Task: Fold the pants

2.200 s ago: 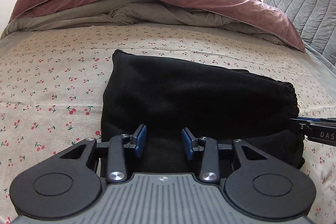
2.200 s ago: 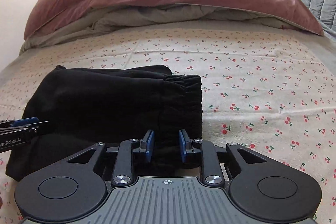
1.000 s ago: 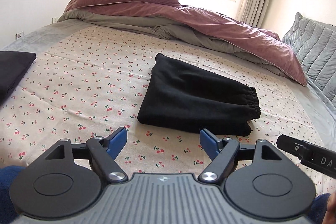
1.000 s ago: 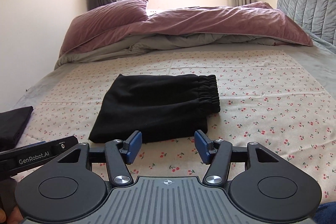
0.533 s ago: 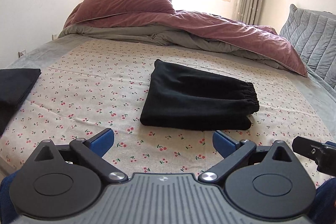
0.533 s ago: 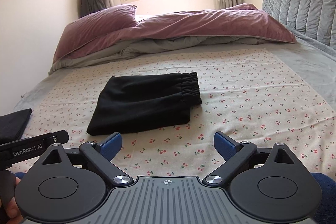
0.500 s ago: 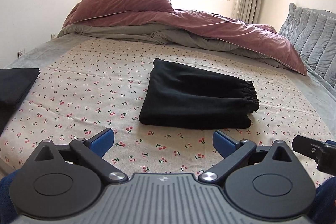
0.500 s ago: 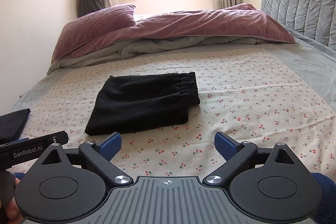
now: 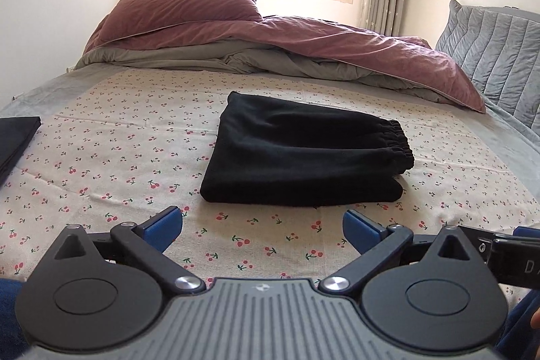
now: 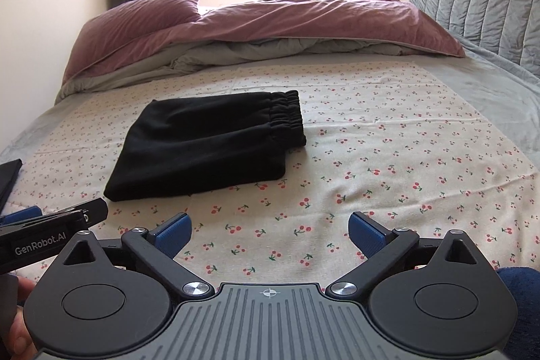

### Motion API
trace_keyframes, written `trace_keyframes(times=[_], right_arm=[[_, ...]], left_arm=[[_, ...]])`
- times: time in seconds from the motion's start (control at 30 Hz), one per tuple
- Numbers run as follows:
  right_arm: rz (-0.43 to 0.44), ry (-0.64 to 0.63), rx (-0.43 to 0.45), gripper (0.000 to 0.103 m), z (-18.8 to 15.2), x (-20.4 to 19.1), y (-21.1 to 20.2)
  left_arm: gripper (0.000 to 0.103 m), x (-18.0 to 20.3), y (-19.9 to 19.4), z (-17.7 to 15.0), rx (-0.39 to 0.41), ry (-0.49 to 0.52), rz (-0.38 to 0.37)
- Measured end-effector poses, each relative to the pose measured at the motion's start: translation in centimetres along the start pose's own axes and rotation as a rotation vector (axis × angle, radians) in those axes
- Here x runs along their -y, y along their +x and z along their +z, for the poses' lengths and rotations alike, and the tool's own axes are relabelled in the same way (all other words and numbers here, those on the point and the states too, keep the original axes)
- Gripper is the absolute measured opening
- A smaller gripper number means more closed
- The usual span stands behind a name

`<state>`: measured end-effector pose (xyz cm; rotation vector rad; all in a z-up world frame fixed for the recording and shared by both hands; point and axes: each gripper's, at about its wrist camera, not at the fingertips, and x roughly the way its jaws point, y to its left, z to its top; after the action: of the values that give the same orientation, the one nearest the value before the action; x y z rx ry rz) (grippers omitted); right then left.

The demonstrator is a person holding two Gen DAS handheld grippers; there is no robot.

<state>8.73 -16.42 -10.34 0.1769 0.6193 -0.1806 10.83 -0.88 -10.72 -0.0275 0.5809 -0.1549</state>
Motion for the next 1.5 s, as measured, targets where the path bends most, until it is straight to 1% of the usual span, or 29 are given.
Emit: trace_keyframes(times=[0.27,0.47,0.7,0.87,1.1,1.5], right_arm=[[-0.006,-0.008,-0.016,0.1,-0.4,-0.5,0.7],[-0.014,-0.01,-0.015,0.1,-0.4,-0.7,0.9],[-0.02,-0.007,-0.015,0.1,-0.4,-0.6,0.9],[-0.026,-0.008,-0.024,0.101,-0.7,-0.5,1.2],[-0.039,-0.014,-0.032,0.101,-0.7,-0.6,1.7],[-0.052,-0.024,-0.04,0.101,-1.0,-0.6,2.1]], left_arm=[[0.093,-0.6,0.7,-0.2,-0.055,-0.014,0.01],[0.093,-0.5,0.4,-0.2,-0.051,-0.014,0.011],[0.093,-0.3,0.7,-0.3,-0.048,0.018,0.009],[0.093,-0.5,1.2,-0.4,-0.062,0.015,0.017],[0.093,-0.1,1.7,-0.8,-0.077,0.038,0.031],[0.093,0.6,1.6,-1.1,-0.061,0.087,0.015]])
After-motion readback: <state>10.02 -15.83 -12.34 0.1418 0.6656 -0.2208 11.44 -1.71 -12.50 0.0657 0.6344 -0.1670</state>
